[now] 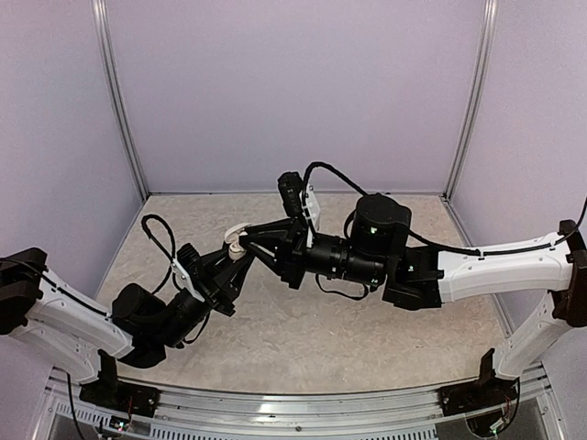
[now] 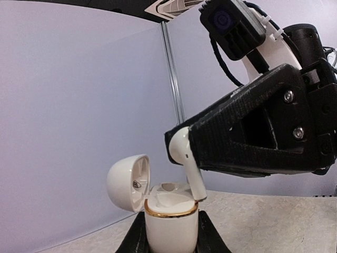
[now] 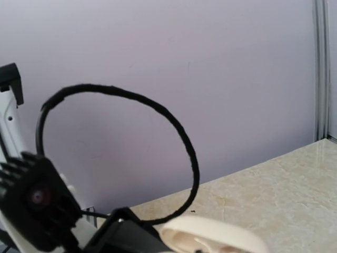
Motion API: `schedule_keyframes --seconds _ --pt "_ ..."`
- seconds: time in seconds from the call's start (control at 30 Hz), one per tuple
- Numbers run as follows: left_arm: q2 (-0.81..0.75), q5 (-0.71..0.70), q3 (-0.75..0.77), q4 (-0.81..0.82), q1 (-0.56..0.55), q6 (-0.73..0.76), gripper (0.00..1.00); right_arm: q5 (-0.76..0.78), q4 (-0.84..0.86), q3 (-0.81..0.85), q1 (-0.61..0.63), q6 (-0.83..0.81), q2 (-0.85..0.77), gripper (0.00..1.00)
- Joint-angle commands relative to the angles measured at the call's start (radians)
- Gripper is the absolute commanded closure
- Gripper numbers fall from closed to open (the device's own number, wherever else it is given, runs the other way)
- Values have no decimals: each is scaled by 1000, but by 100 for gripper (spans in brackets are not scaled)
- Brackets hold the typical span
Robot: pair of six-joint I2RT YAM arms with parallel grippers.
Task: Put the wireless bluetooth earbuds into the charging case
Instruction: Insert the left earbud into the left side groove of the charging case.
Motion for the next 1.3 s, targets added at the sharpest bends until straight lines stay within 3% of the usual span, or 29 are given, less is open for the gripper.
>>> schedule_keyframes --seconds 0.0,1.27 --pt "16 -20 29 46 -14 25 100 41 52 29 17 10 22 89" --pt "15 -70 23 138 -23 31 100 145 152 -50 57 110 78 88"
